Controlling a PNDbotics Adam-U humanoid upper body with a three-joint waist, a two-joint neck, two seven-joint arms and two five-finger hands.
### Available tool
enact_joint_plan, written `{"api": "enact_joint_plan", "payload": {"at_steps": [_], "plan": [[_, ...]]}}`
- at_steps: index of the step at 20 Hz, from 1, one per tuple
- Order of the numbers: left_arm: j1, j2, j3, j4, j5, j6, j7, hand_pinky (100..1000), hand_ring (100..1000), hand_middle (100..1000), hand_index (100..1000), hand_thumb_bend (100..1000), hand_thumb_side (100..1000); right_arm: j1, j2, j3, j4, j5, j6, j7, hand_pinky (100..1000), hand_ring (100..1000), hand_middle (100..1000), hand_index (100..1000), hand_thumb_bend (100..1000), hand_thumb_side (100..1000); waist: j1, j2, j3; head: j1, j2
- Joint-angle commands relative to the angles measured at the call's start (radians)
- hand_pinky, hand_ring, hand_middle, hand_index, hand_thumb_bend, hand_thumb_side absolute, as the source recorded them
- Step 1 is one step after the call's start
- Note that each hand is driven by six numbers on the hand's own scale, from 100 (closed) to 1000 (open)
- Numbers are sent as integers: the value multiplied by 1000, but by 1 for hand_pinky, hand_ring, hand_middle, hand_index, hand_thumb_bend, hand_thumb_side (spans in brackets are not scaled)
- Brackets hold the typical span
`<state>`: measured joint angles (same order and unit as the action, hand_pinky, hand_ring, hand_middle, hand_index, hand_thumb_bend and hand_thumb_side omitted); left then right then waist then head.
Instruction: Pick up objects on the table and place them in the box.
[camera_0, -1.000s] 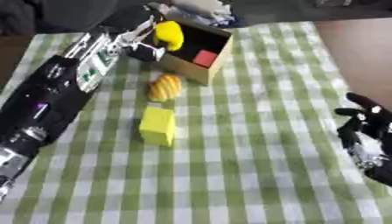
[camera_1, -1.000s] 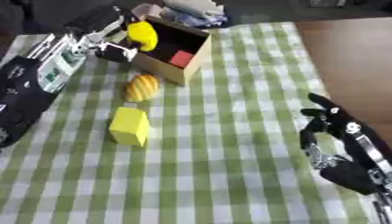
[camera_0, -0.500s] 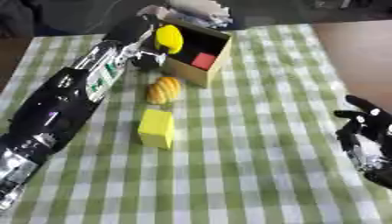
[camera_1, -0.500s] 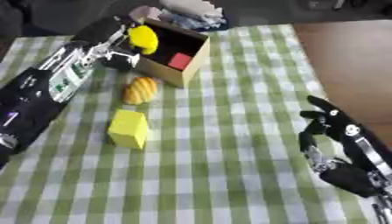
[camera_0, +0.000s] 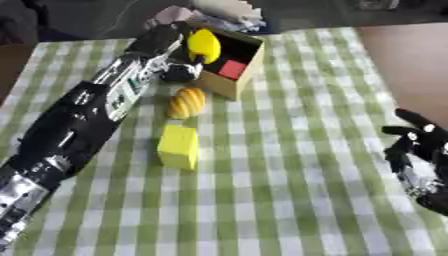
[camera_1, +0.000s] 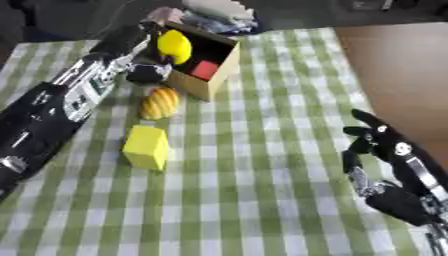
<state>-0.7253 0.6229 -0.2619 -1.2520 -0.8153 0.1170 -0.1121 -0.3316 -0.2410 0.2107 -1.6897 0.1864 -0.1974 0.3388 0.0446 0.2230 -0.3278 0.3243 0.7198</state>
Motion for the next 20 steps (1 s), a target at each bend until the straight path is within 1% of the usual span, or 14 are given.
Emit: {"api": "enact_joint_plan", "payload": {"at_steps": [1,4,6,9,11,16,17,18,20], "plan": [[-18,20,-7,-35,16,-4,-18,787,802,884,952,100,640,-13,-5,-1,-11,-6,0,3,703,889,482,983,100,470,-3,-9,2,2,-11],[-17,25,-8,-52,24,-9,-51,804,825,914,968,100,695,-14,-5,-1,-10,-6,-1,5,703,889,481,983,100,470,-5,-9,3,1,-11],[-17,28,-6,-60,26,-10,-67,811,835,924,973,100,712,-14,-6,-1,-10,-7,-1,5,703,889,481,983,100,470,-5,-9,4,0,-11],[-17,31,-4,-65,23,-9,-88,817,842,932,976,100,704,-14,-6,-1,-10,-7,-1,5,703,890,481,982,100,470,-5,-9,4,0,-12],[-17,32,-4,-63,13,-7,-100,822,849,937,979,121,704,-14,-5,-2,-10,-7,-1,5,703,890,481,982,100,470,-5,-9,4,0,-12],[-18,30,-3,-41,-32,2,-130,832,860,945,981,214,703,-14,-4,-3,-10,-7,-1,3,703,891,480,982,100,470,-5,-9,2,0,-13],[-18,29,-2,-37,-41,2,-133,833,860,946,980,251,711,-14,-4,-3,-10,-7,0,3,702,891,480,982,100,470,-5,-8,2,-1,-13],[-18,29,-1,-33,-50,2,-135,832,860,944,978,311,723,-14,-4,-3,-10,-7,0,3,702,891,480,982,100,470,-5,-8,2,-1,-13],[-18,28,2,-25,-67,4,-135,827,856,940,974,373,737,-14,-4,-3,-10,-8,0,3,702,891,480,982,100,470,-4,-8,2,-2,-13]]}}
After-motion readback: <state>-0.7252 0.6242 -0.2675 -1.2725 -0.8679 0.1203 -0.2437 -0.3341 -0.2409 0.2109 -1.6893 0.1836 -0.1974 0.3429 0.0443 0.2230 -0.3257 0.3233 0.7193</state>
